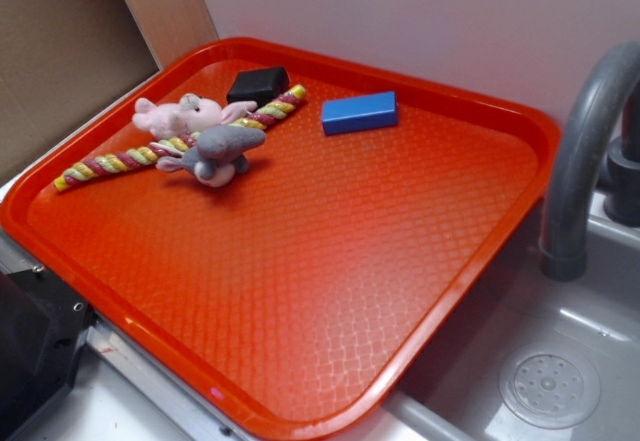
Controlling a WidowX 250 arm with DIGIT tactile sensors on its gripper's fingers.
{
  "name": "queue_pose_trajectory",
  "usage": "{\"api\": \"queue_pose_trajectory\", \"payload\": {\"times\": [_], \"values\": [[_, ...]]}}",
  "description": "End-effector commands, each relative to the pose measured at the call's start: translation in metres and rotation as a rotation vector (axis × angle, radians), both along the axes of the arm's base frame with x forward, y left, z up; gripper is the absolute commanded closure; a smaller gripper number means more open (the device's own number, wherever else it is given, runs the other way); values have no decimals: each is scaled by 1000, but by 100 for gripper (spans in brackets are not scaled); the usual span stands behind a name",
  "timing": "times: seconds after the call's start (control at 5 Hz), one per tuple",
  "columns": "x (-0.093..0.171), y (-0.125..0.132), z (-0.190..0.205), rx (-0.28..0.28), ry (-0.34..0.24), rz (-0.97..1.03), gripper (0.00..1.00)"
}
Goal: Grab the gray animal.
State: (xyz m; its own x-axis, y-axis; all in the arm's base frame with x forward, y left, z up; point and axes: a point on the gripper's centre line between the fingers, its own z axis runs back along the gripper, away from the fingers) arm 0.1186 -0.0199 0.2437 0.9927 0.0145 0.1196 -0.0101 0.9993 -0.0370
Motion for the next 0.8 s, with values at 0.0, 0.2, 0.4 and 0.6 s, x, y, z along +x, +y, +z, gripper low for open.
{"api": "queue_pose_trajectory", "payload": {"times": [0.0,0.2,0.4,0.6], "values": [[0,0,0,0,0,0,0],[31,-2,-23,-39,-103,-251,0],[47,-6,-41,-28,-132,-403,0],[69,5,-66,9,-114,-450,0]]}}
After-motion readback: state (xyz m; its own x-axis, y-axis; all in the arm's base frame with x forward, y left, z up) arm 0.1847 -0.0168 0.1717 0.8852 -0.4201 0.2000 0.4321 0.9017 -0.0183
